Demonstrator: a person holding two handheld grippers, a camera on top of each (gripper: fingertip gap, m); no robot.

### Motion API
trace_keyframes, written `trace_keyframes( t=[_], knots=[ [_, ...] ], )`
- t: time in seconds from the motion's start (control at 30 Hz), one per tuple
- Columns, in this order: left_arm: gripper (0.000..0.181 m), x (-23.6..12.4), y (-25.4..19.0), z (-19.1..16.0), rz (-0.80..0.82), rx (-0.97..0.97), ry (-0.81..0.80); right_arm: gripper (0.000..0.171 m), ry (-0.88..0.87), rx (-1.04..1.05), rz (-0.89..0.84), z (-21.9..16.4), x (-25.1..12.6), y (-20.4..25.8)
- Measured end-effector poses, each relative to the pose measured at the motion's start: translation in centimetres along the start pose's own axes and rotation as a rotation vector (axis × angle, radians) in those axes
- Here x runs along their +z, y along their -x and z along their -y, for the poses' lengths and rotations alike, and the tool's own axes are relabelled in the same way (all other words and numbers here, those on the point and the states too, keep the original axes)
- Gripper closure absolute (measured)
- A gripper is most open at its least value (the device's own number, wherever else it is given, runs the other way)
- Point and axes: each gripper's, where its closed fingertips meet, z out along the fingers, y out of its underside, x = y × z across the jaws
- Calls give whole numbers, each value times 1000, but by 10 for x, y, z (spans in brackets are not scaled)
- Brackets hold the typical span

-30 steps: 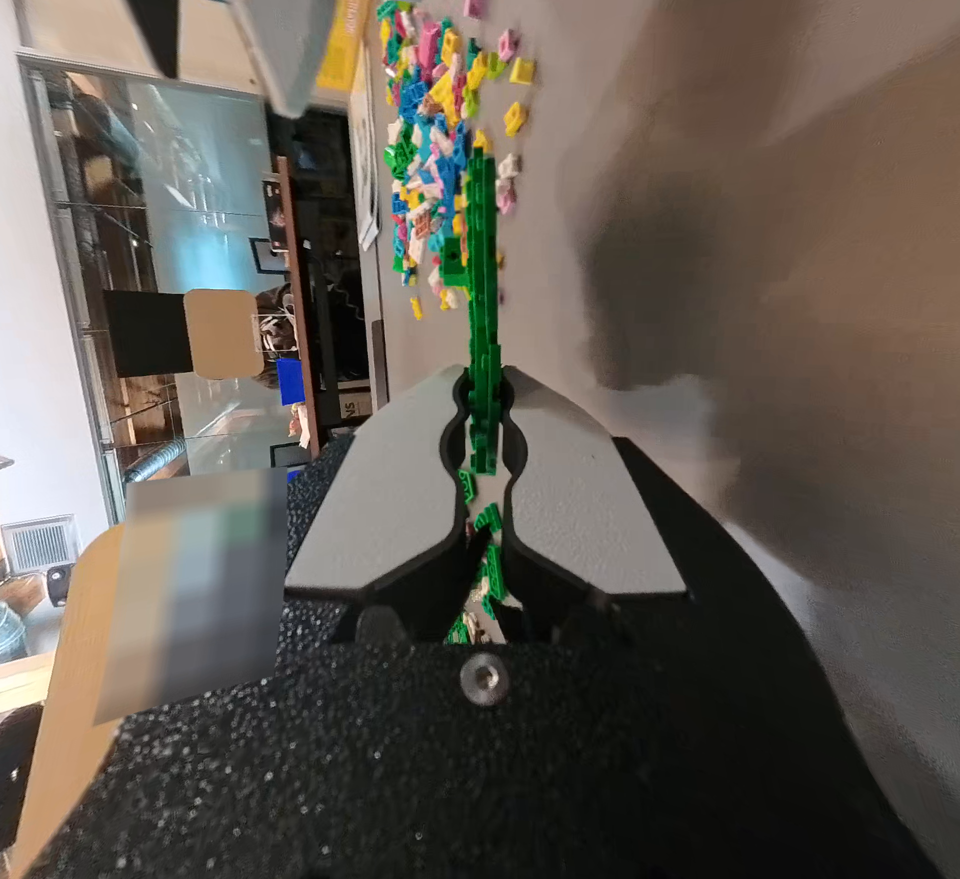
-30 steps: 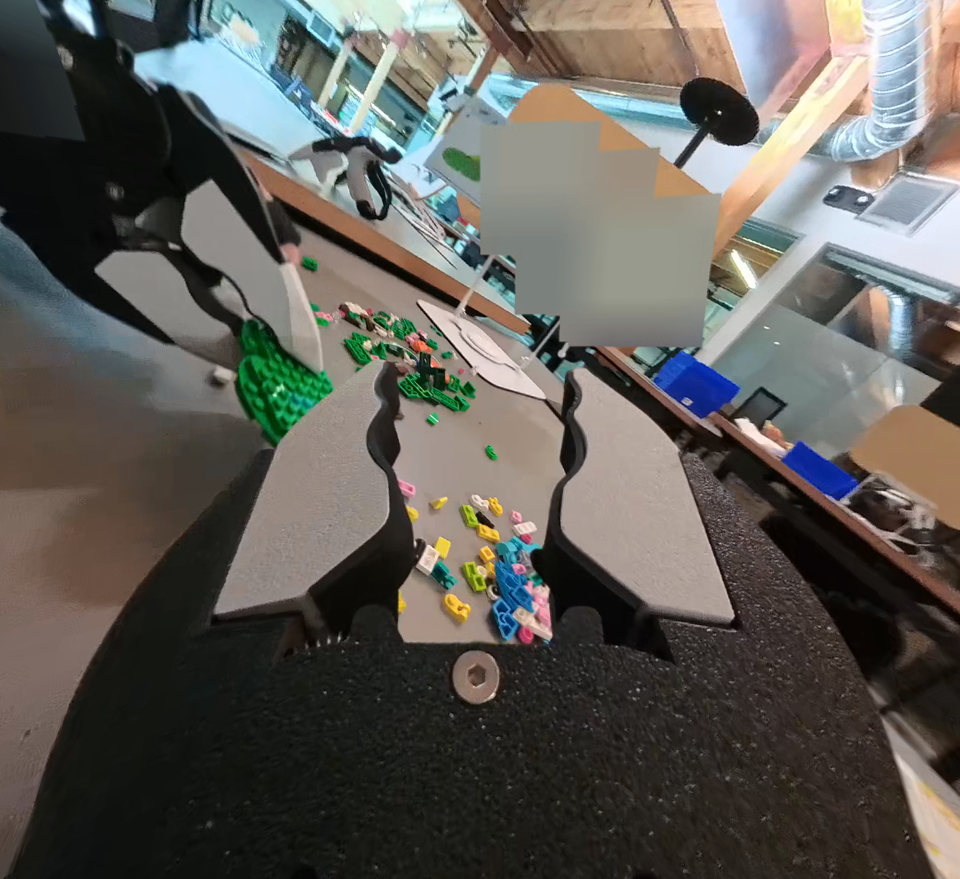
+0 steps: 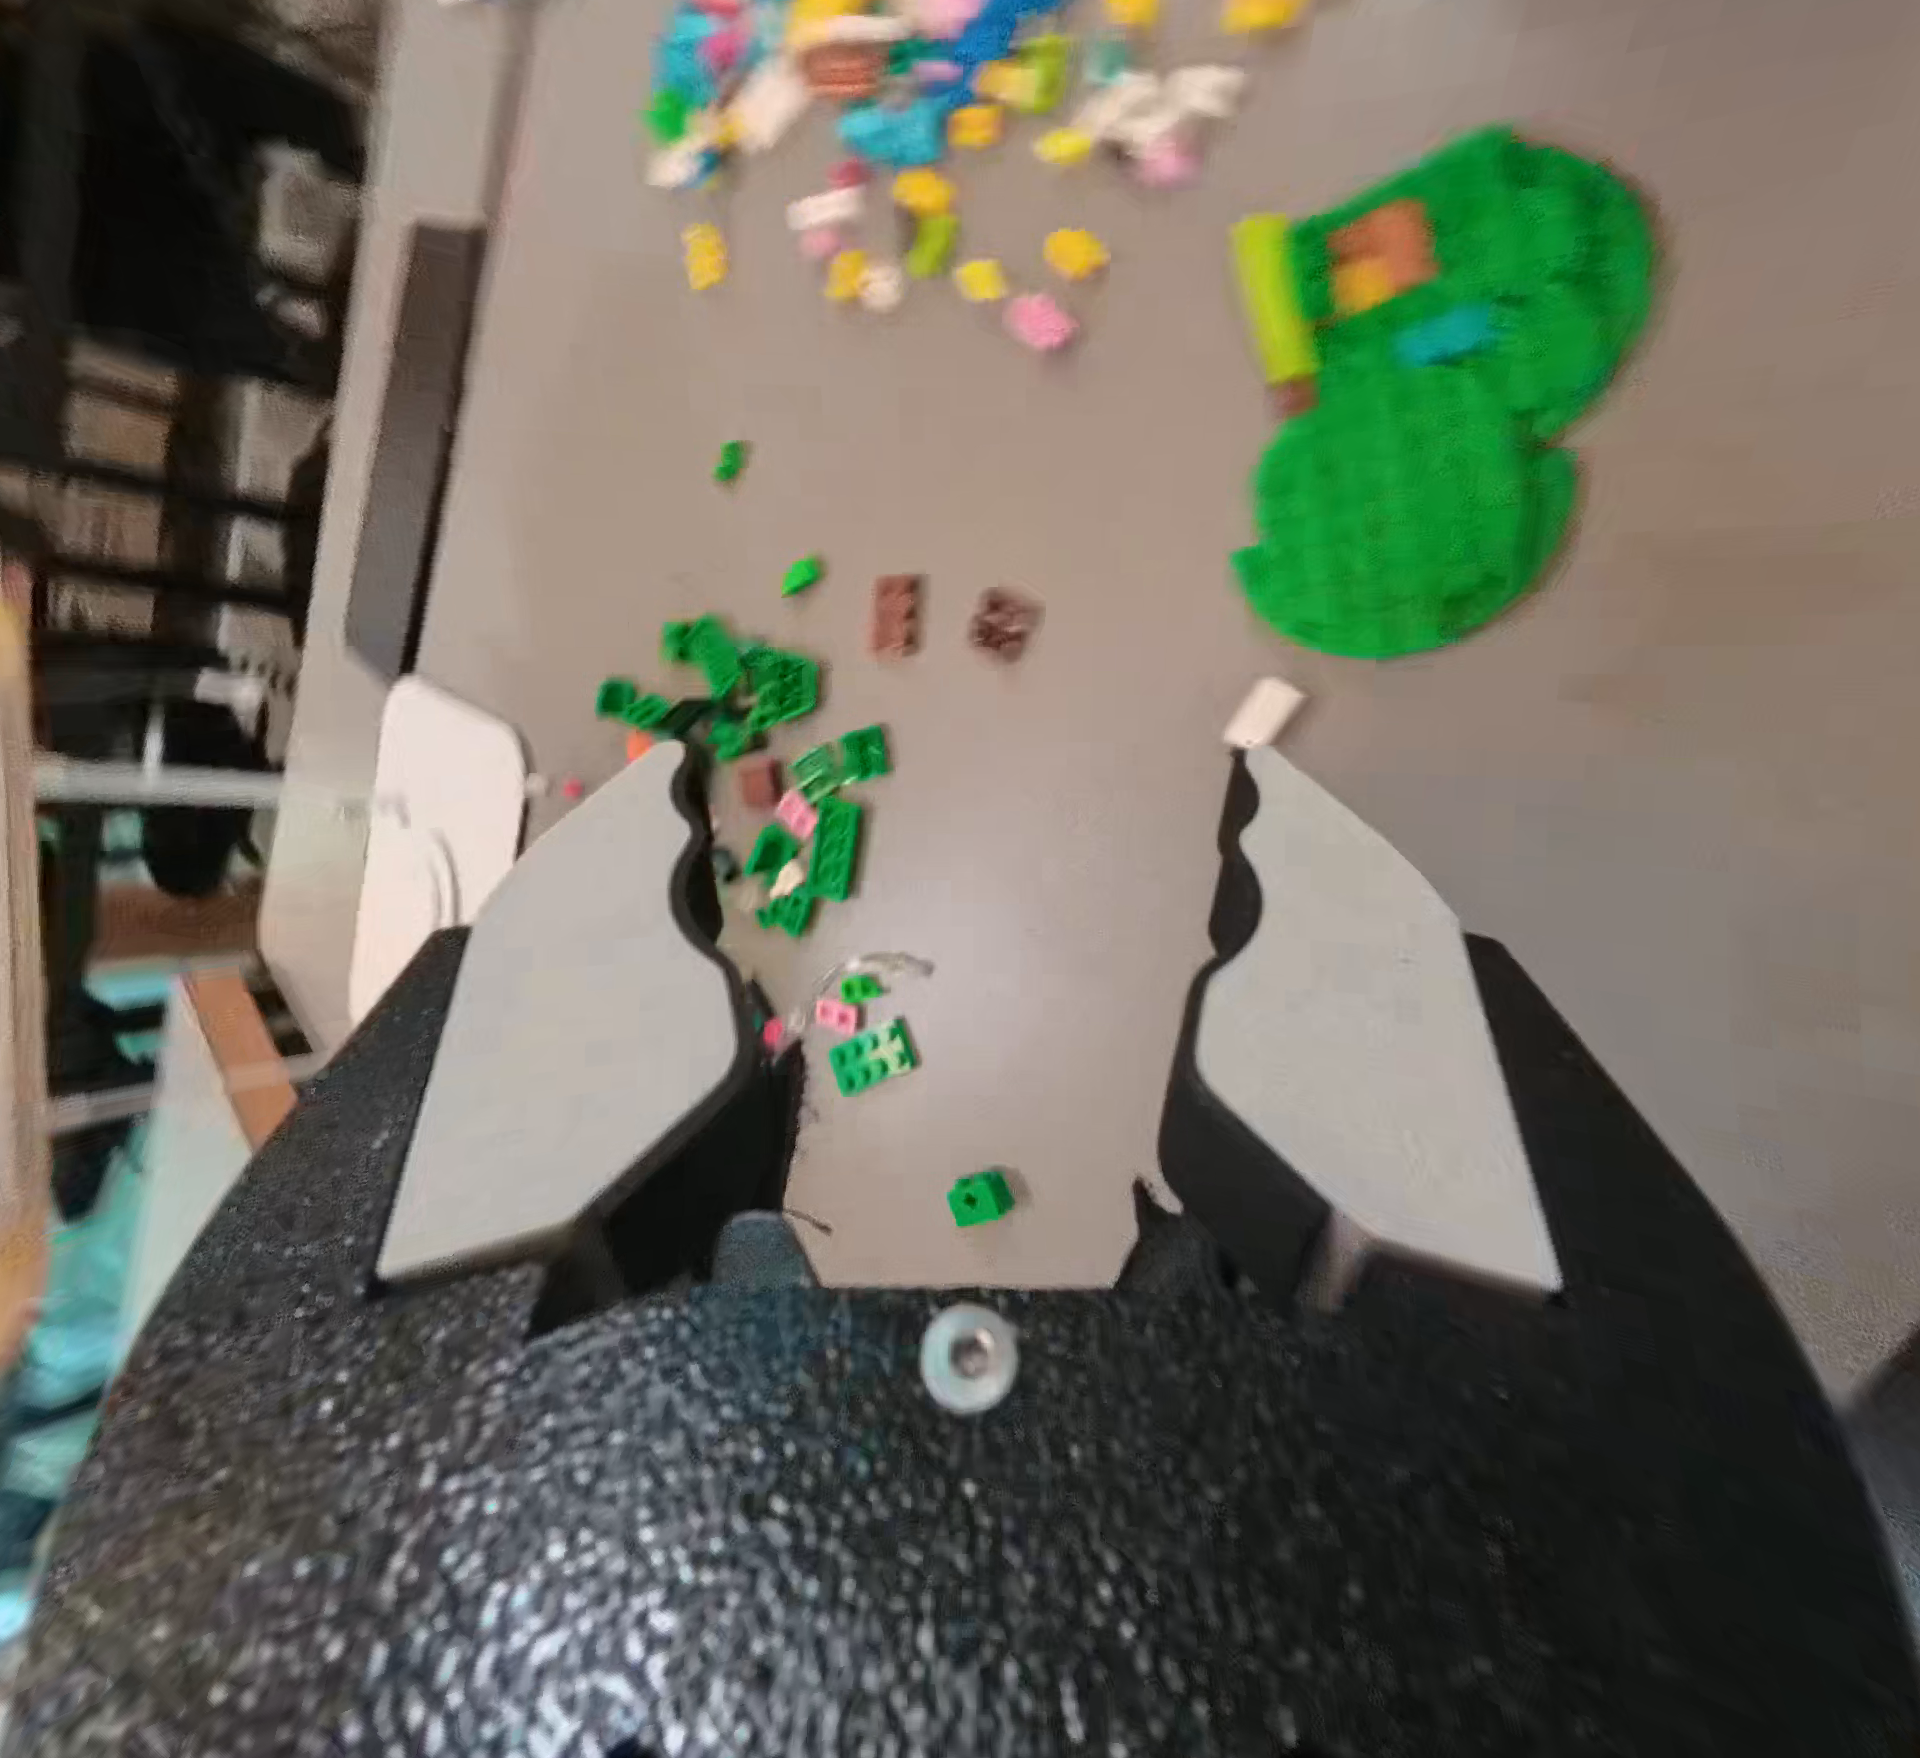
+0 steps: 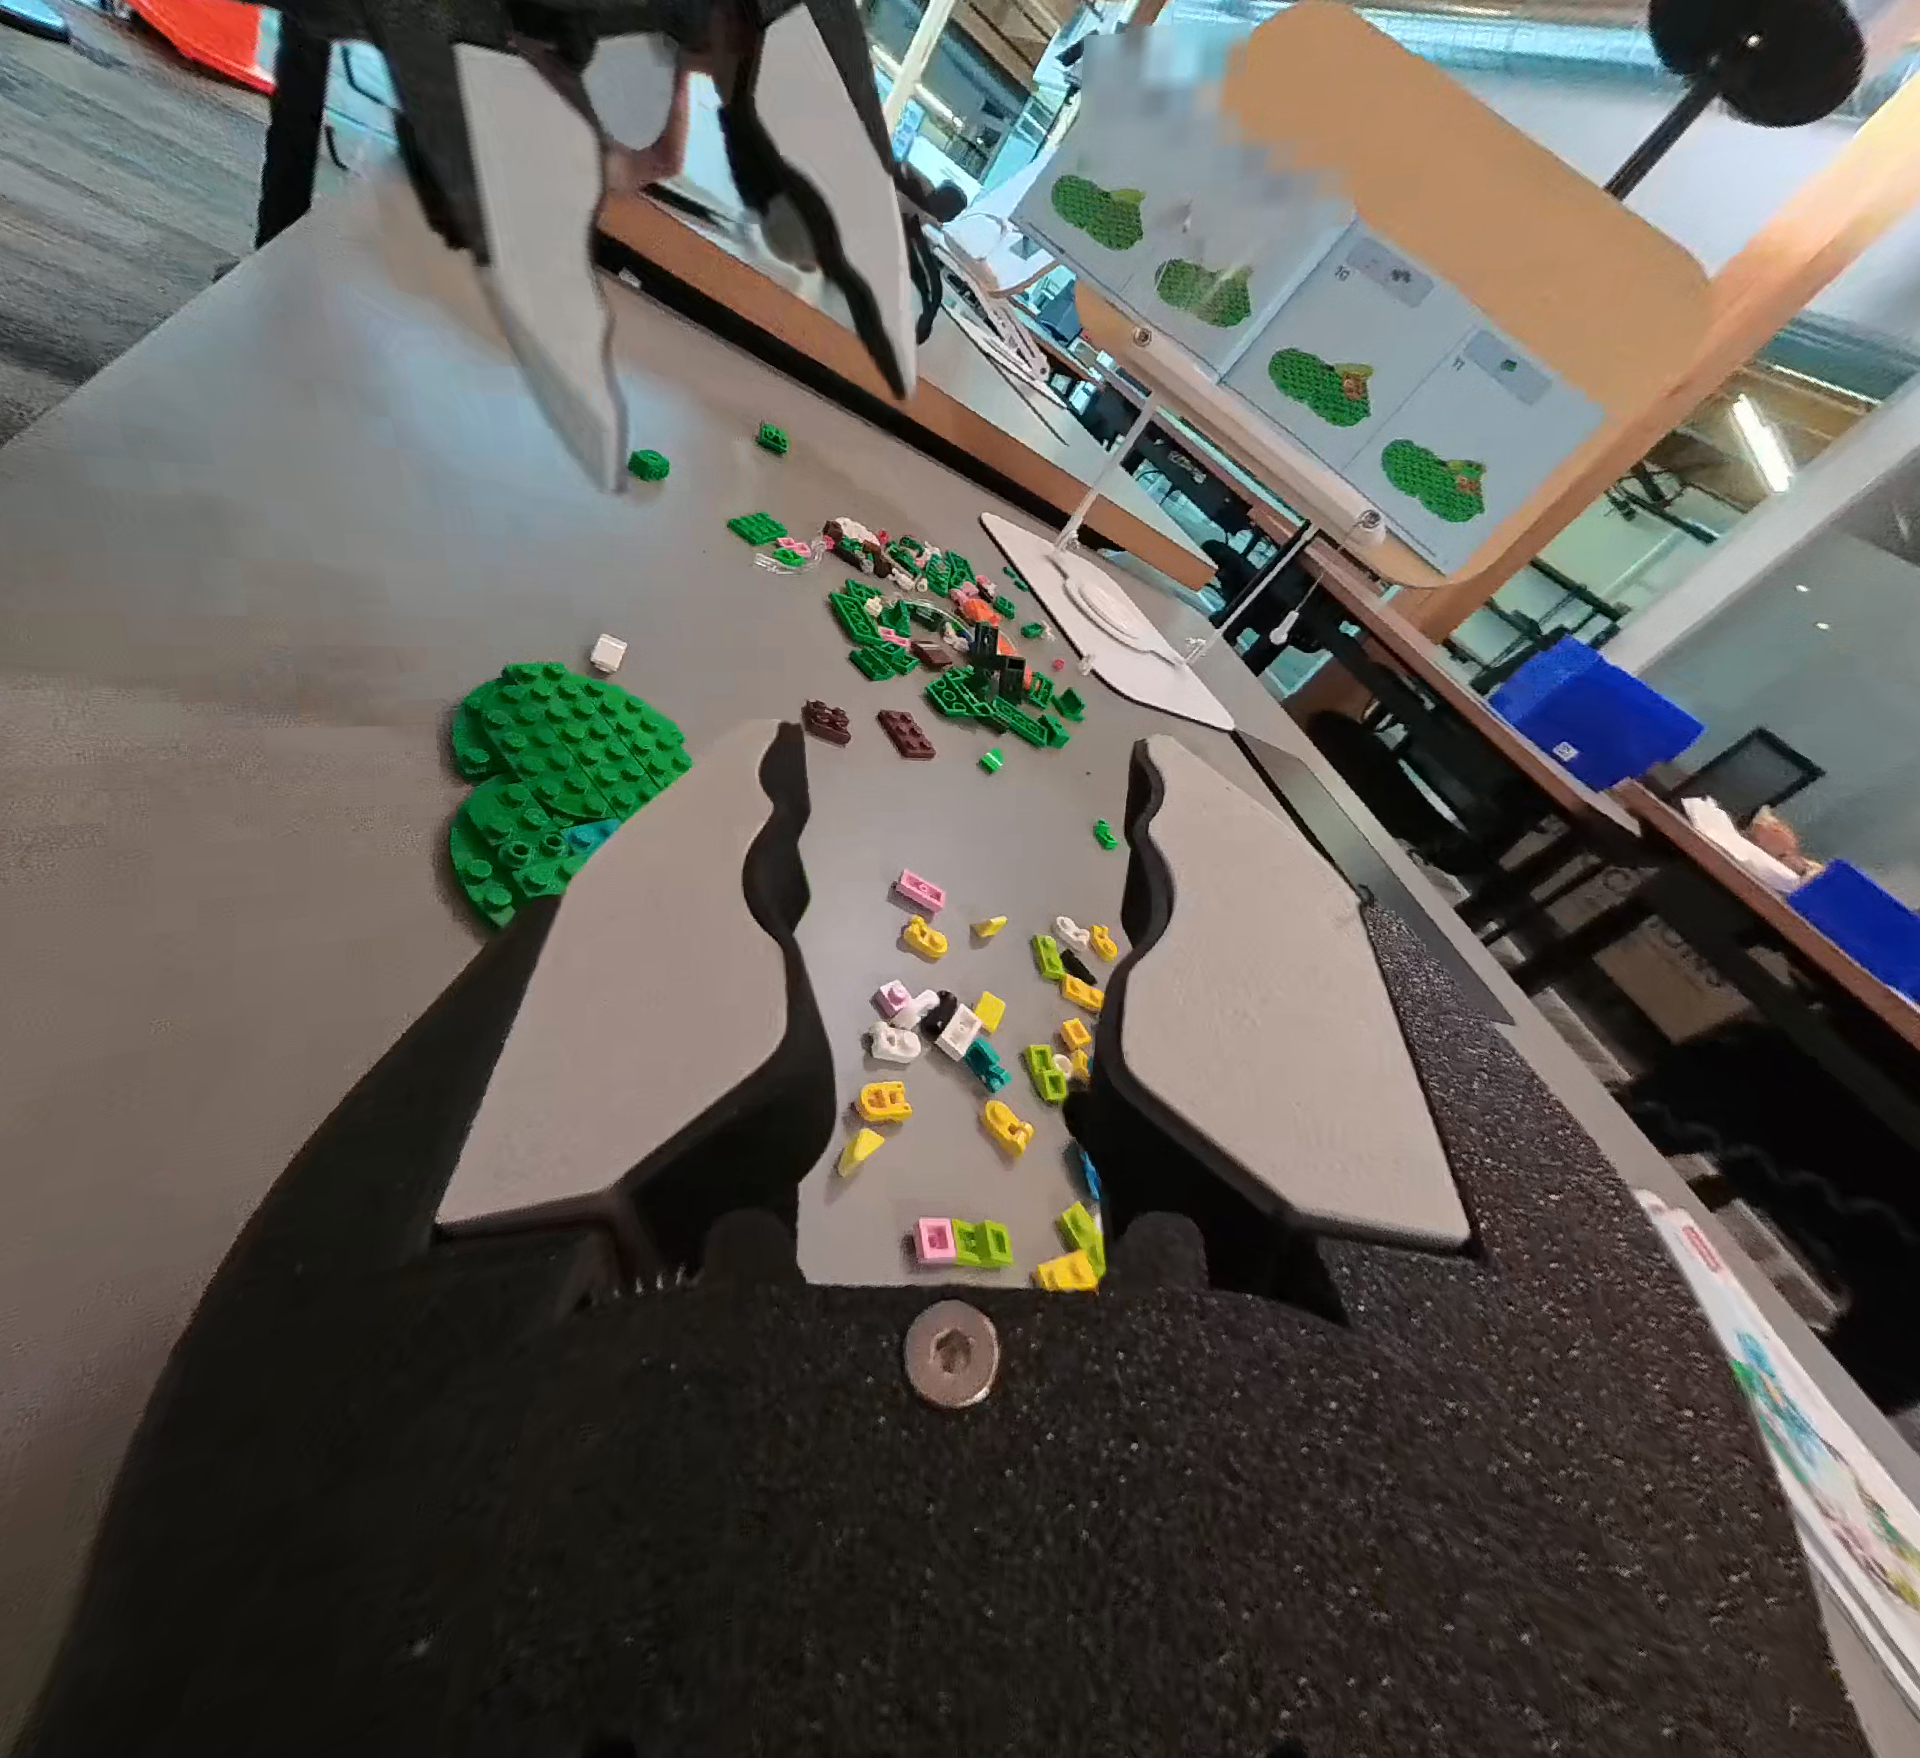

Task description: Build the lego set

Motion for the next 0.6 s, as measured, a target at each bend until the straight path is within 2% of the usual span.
trace_keyframes(
  t=[0.2,0.3,0.43,0.53,0.6],
  knots=[
    [94,-23,82,-54,256,-629,-220,115,6,30,20,-5,4,1],
    [97,-34,135,-79,437,-835,-297,119,17,0,-1,-7,6,-1],
    [112,-54,227,-110,743,-855,-313,120,43,-7,-55,-12,8,-10],
    [117,-56,285,-132,860,-785,-213,122,59,17,-93,-17,7,-19],
    [129,-58,317,-146,926,-798,-188,124,66,25,-119,-20,7,-26]
  ],
)
